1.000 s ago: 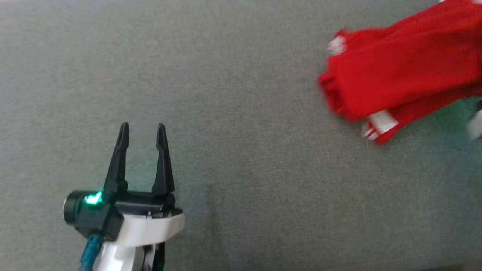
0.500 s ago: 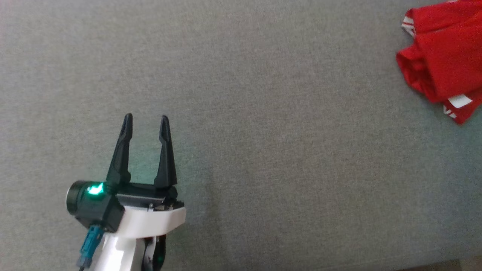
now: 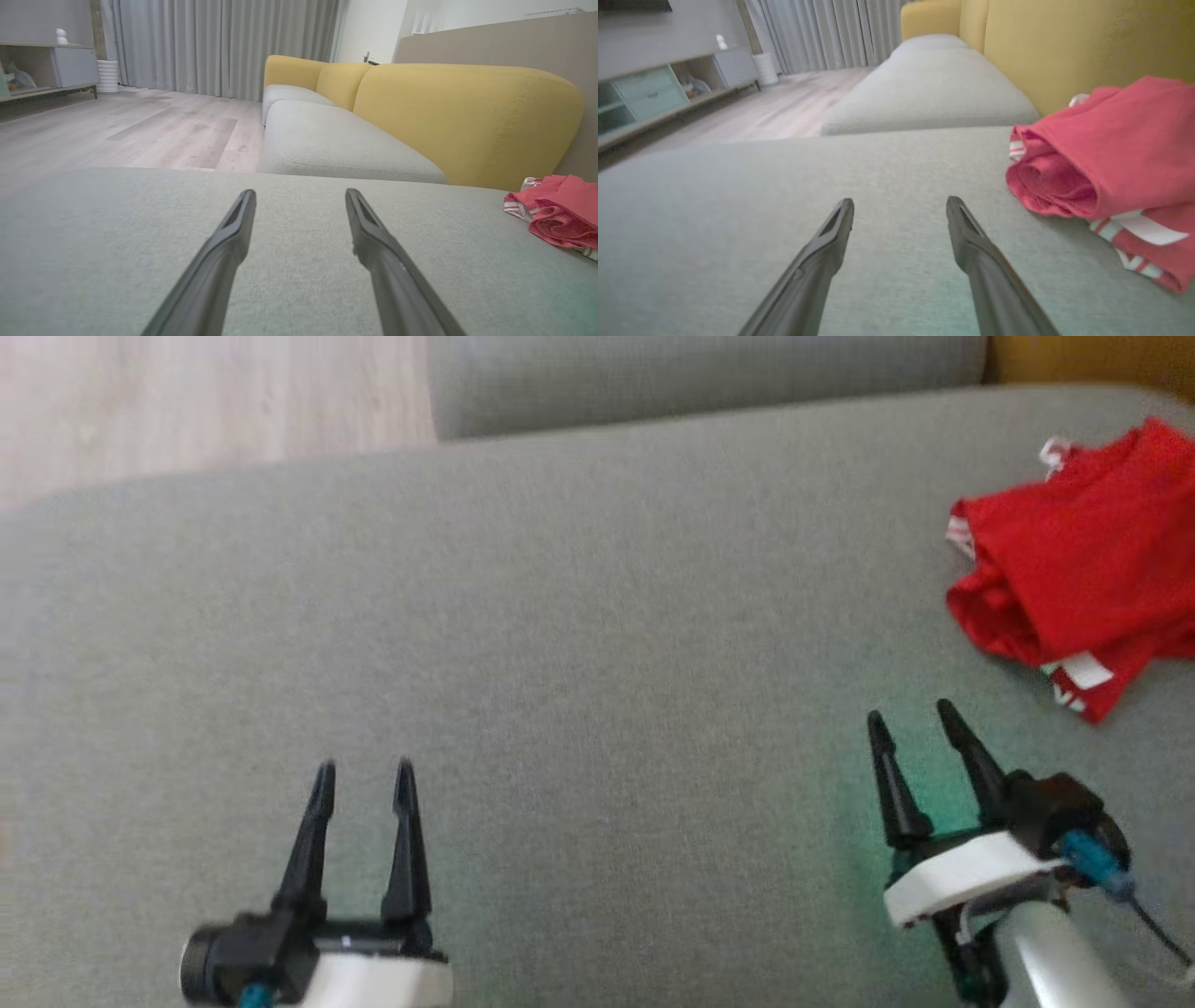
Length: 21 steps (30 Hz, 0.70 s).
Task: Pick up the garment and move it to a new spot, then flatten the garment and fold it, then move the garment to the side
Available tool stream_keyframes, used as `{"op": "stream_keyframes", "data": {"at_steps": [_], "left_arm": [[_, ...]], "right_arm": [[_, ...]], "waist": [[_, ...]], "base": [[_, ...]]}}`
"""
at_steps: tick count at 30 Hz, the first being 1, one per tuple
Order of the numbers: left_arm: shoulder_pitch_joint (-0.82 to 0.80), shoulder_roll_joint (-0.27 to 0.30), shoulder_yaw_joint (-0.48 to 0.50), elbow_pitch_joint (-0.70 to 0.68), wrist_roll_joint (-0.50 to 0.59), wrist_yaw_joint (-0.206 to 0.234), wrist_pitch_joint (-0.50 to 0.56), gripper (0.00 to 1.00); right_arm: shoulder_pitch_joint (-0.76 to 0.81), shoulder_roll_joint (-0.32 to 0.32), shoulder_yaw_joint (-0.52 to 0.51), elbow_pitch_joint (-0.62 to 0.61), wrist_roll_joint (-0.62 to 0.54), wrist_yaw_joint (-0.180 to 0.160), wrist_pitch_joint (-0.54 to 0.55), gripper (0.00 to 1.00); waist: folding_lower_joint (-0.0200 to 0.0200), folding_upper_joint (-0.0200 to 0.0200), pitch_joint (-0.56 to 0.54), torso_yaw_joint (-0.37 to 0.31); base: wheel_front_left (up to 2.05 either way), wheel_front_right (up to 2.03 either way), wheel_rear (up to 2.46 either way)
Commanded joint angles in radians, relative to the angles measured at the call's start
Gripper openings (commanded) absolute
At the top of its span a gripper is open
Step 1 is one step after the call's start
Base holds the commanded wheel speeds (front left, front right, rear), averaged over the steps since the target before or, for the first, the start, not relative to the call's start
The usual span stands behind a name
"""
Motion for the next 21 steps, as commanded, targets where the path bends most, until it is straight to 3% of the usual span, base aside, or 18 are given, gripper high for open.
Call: {"op": "stream_keyframes", "data": {"at_steps": [1, 9, 21], "left_arm": [[0.001, -0.002, 0.041, -0.023, 0.008, 0.007, -0.005, 1.0], [0.073, -0.002, 0.067, -0.039, 0.019, 0.018, -0.005, 1.0], [0.107, -0.002, 0.08, -0.041, 0.021, 0.026, -0.005, 1.0]], "right_arm": [[0.002, 0.006, 0.013, -0.078, 0.001, 0.003, -0.014, 1.0], [0.166, 0.065, -0.058, -0.279, -0.07, 0.003, -0.015, 1.0], [0.235, 0.071, -0.022, -0.291, -0.071, 0.003, -0.015, 1.0]], "waist": [[0.0003, -0.0001, -0.089, 0.027], [0.0003, -0.0001, -0.147, 0.038], [0.0003, -0.0001, -0.185, 0.031]], "base": [[0.0, 0.0, 0.0], [0.0, 0.0, 0.0], [0.0, 0.0, 0.0]]}}
